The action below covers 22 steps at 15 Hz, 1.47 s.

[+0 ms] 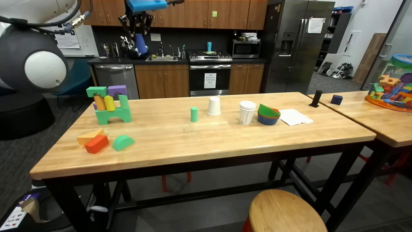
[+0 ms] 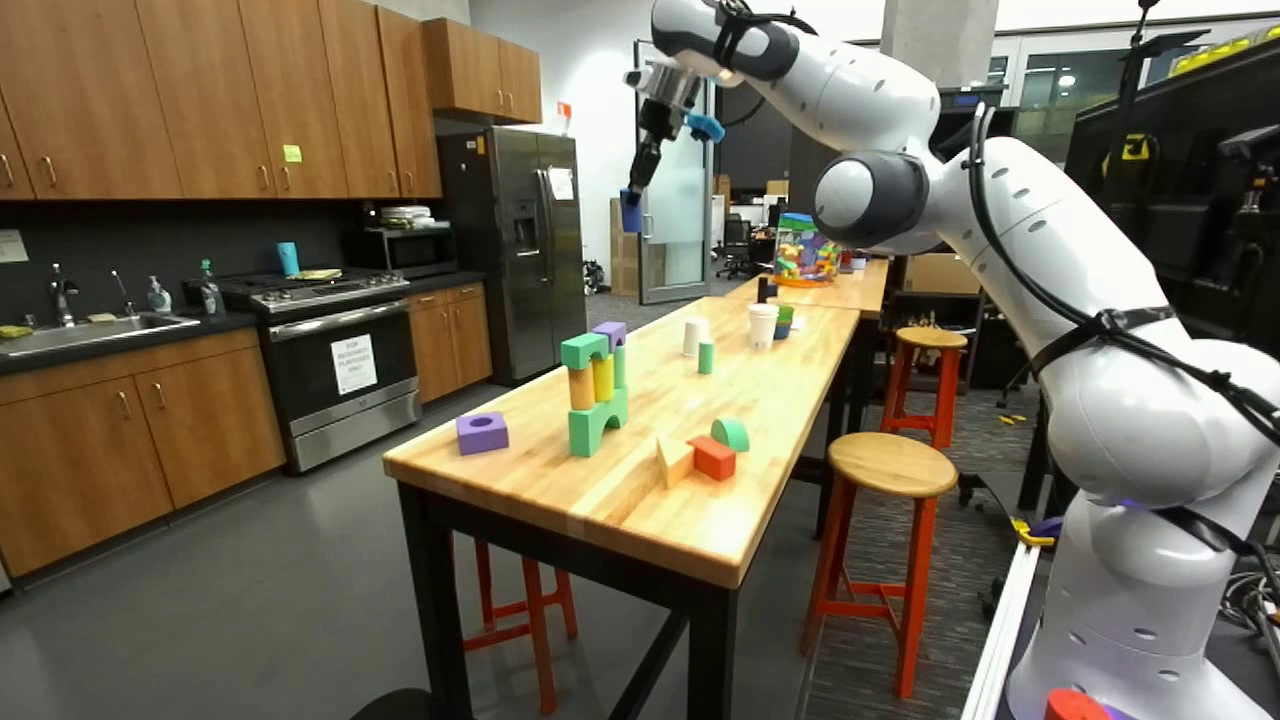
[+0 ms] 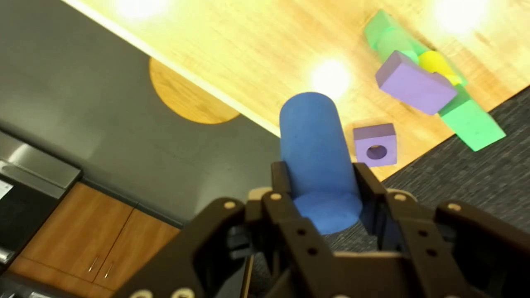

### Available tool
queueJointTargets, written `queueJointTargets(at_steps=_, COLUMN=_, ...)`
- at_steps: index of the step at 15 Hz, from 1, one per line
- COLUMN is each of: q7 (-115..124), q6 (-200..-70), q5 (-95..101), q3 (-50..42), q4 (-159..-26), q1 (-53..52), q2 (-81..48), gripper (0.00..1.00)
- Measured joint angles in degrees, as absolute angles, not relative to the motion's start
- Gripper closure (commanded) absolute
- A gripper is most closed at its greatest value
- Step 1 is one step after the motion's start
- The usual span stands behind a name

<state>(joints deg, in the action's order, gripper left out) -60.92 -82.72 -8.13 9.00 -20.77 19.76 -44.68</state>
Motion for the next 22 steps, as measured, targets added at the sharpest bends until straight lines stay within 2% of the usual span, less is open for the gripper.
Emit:
queueJointTargets(at_steps=3, q7=-55.4, q6=-79.18, q5=-8.12, q3=8.3, q4=-22.54, q1=19.83, q2=-46.15, gripper=0.84)
queueJointTargets(at_steps=4, q7=-53.76, q6=-79.33, q5=-8.09, q3=8.06, q4=-23.21, q1=19.98, q2=-46.8, gripper=0.59)
queueJointTargets(at_steps=9, q7=-53.61, q6=-79.56, q5=-8.09, q3=8.04, q4=-22.93, q1=20.0, q2=-47.75, gripper=0.59)
queueJointTargets(at_steps=10, q7=-53.61, q6=-79.56, q5=-8.09, q3=8.05, q4=-22.77, q1=19.9, q2=-47.7, gripper=0.84)
queueJointTargets(at_steps=22, q7=-54.49, q6=-81.8, q5=-9.48, q3=8.88, q4=-22.89, q1=22.25, q2=-48.67, gripper=0.84)
